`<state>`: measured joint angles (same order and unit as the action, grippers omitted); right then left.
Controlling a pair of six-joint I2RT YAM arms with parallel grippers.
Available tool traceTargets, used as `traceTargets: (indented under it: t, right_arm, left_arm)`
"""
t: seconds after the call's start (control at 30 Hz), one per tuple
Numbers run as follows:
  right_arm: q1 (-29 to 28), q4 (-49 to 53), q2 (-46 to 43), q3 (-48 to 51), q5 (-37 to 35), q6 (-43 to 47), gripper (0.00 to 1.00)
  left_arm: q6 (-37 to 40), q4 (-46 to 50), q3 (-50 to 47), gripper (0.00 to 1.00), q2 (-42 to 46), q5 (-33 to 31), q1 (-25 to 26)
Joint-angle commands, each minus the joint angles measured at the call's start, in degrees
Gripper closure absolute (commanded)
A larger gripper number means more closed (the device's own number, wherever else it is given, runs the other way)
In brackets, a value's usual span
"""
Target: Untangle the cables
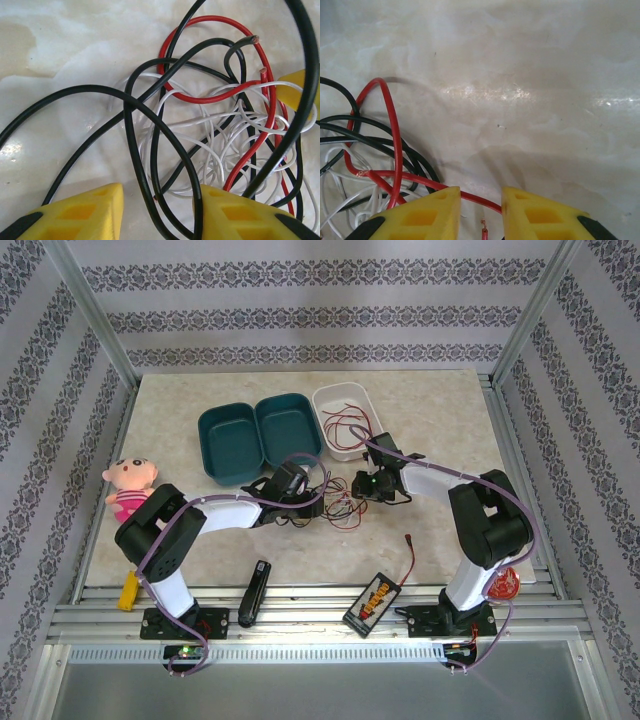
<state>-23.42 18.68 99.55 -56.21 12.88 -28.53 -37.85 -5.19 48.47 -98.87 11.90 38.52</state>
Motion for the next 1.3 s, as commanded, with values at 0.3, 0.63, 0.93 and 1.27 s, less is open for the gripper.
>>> traceTargets:
  t: [0.3,0.63,0.93,1.27]
  right_arm:
    - [-5.4,8.9,0.8,-3.6,-10.8,3.7,0.65]
    - [-6.2,12.2,4.6,-7.1,-15.8,2.4,0.64]
    - [-5.3,16.4,5.7,-7.5,-18.9,0.7,0.65]
    - [0.5,16.9,1.1,-3.4,-16.8,-2.7,0.66]
  left_arm:
    - [-0.9,-0.7,-0.7,0.65,0.4,0.7,-0.8]
    - [-0.8,-0.9,-0.9,0.65,0.5,1.0,-1.0]
    - [-1.1,-0.9,-1.4,0.65,1.0,0.5,-1.2]
    - [-1.3,-0.7,-2.0,0.65,2.1,0.1,-1.4]
